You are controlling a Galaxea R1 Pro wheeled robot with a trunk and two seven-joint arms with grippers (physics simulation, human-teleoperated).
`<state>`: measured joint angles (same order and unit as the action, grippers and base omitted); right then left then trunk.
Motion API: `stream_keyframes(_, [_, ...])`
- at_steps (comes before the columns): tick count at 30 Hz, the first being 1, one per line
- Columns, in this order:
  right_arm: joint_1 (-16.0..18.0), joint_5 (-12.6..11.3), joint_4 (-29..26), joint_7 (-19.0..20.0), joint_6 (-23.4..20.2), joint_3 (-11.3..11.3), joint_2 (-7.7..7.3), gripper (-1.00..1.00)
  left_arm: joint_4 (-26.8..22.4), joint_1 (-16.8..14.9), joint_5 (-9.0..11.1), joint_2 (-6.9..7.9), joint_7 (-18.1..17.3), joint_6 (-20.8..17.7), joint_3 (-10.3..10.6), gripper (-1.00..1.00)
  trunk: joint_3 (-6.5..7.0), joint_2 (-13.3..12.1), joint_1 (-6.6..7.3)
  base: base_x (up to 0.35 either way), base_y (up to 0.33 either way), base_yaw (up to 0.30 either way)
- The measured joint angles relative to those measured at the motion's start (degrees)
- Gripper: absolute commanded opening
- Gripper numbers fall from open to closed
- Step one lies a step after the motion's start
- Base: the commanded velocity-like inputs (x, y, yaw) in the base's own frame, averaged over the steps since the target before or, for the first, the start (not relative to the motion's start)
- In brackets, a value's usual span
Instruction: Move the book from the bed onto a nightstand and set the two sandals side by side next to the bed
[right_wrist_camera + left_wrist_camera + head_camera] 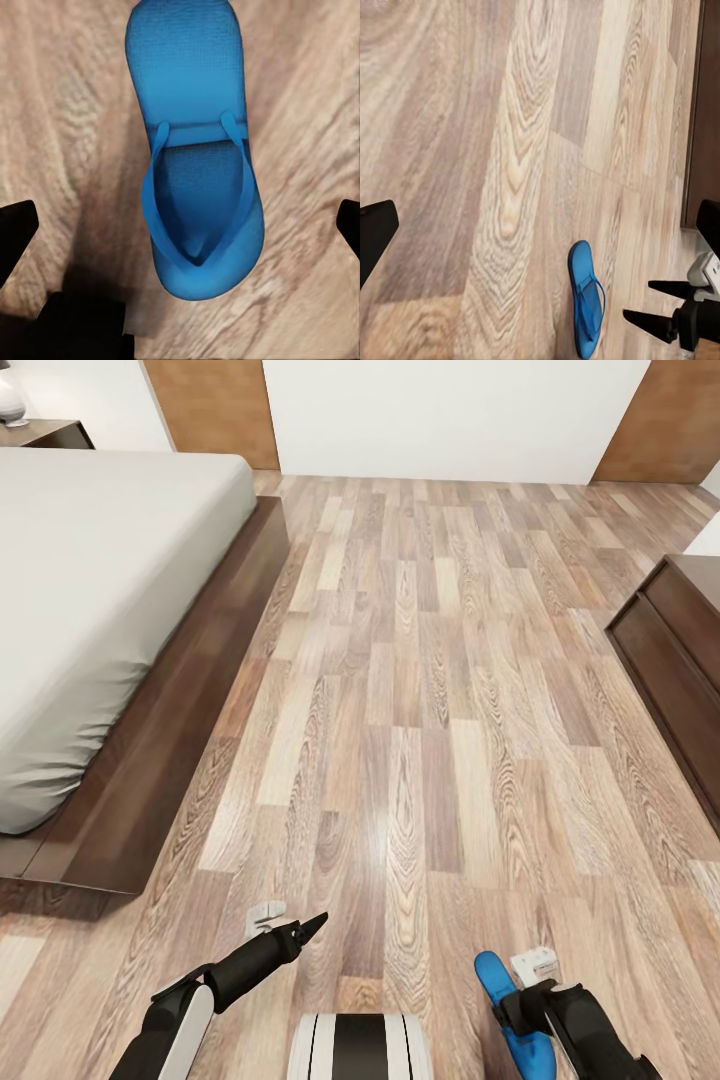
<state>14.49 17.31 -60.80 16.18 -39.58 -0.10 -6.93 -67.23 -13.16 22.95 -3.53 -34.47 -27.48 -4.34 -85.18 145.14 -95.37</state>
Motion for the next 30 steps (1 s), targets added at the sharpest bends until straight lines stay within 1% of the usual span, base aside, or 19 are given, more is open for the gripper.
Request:
stream_keyframes(6, [-0.09,0.04,-5.46,-0.11,0.05,0.18,0.01,1.0,0.0,0.0,0.01,-0.01,0.0,0.0,0.01,1.0,0.0,0.0,0.0,0.0,0.0,0.0])
stream_keyframes(13, [-0.09,0.01,-6.47,-0.13,0.07,0.03,0.0,1.0,0.0,0.0,0.02,-0.01,0.0,0.0,0.01,1.0,0.0,0.0,0.0,0.0,0.0,0.0])
stream_keyframes(20, [-0.09,0.01,-6.22,-0.13,0.11,0.02,-0.01,1.0,0.0,0.0,0.02,0.02,0.0,0.0,0.01,1.0,0.0,0.0,0.0,0.0,0.0,0.0])
stream_keyframes(22, [-0.09,0.01,-5.85,-0.13,0.75,0.04,-0.03,1.0,0.0,0.0,0.02,0.03,0.0,0.0,0.01,1.0,0.0,0.0,0.0,0.0,0.0,0.0])
stream_keyframes(24, [-0.09,-0.06,-5.23,-0.12,2.72,0.05,-0.04,1.0,0.0,0.0,0.02,0.02,0.0,0.0,0.01,1.0,0.0,0.0,0.0,0.0,0.0,0.0])
stream_keyframes(27, [-0.1,-0.13,-3.07,-0.1,7.98,-0.01,-0.07,1.0,0.0,0.0,0.02,0.0,0.0,0.0,0.01,1.0,0.0,0.0,0.0,0.0,0.0,0.0])
stream_keyframes(28, [-0.09,-0.14,-2.56,-0.1,8.97,-0.07,-0.08,1.0,0.0,0.0,0.02,-0.01,0.0,0.0,0.01,1.0,0.0,0.0,0.0,0.0,0.0,0.0])
stream_keyframes(30, [-0.1,-0.16,1.22,-0.11,12.42,-0.25,-0.09,1.0,0.0,0.0,0.02,0.03,0.0,0.0,0.01,1.0,0.0,0.0,0.0,0.0,0.0,0.0])
